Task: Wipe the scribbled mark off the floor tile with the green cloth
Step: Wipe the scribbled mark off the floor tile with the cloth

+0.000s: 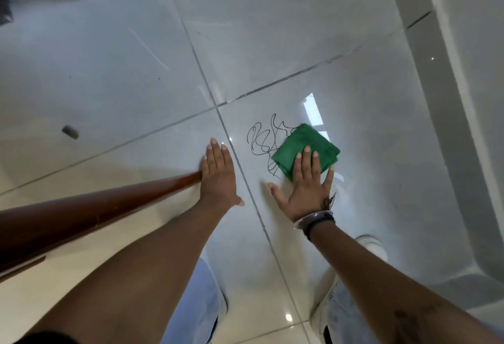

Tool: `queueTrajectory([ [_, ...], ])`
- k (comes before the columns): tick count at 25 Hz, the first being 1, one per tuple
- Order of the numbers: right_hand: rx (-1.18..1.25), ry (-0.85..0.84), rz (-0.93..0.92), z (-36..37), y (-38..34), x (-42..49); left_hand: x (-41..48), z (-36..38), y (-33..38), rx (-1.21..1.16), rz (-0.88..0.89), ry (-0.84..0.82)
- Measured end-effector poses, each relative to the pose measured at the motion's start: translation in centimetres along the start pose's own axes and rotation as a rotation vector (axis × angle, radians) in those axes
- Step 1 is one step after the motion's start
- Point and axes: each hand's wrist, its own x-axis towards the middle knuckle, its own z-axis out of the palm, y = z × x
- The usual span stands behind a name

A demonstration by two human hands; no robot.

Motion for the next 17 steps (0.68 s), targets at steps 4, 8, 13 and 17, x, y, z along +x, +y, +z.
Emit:
queueTrajectory([
  [4,-0.117,-0.083,-0.292,1.2,4.5,-5.9,0.1,-0.3,0.1,0.039,-0.020,-0.020],
  [8,-0.046,0.000,0.166,-1.5,3.1,1.2,0.5,-0.1,0.2,0.055,-0.026,0.005],
  [13,-0.087,-0.033,-0.416,0.2,3.1,-3.9,0.3,-0.4,0.0,0.065,-0.018,-0.027],
  [17,-0.072,0.104,0.150,-2.7,4.8,3.5,0.5,0.1,0.0,0.075,-0.007,0.002],
])
